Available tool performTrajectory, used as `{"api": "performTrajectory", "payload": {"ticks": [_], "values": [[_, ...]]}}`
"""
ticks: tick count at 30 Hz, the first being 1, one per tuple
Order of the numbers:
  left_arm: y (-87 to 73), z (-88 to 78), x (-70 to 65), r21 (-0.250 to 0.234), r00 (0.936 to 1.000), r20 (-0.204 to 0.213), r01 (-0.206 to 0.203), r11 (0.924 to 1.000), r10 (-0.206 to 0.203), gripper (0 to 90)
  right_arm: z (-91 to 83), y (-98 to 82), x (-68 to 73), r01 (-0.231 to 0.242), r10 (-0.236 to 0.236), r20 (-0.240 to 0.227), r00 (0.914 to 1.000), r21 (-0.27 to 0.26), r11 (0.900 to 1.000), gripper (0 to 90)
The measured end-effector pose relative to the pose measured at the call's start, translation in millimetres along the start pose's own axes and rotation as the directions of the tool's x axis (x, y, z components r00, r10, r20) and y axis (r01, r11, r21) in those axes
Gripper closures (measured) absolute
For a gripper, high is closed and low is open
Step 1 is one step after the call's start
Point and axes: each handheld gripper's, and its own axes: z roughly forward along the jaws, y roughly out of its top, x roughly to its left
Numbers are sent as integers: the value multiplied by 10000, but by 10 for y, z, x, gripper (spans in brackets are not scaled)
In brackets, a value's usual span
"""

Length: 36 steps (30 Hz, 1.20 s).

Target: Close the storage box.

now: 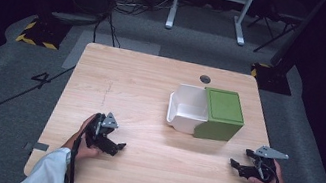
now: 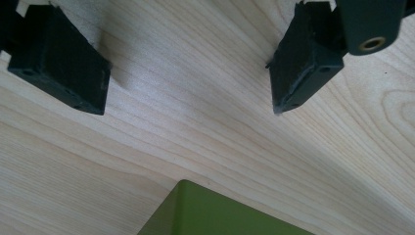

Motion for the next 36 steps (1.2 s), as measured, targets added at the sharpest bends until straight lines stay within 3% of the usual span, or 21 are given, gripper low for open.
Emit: {"api": "performTrajectory", "payload": {"ticks": [9,12,15,19,36], "values": [[87,40,-13,107,9988,351,-352,9993,348,34,2,3,3,-31,31,30,10000,5,10000,149],[128,38,-34,-88,9968,556,-567,9984,571,202,4,4,5,-45,45,40,10000,3,10000,149],[181,45,-52,-4,9939,831,-725,9974,722,165,5,6,4,-49,49,51,10000,6,10000,148],[233,35,-62,-188,9922,981,-757,9970,772,193,5,5,3,-42,42,54,10000,9,10000,149],[787,114,-200,-822,9730,1507,-1640,9830,1749,203,5,5,3,-40,40,52,10000,8,10000,149]]}}
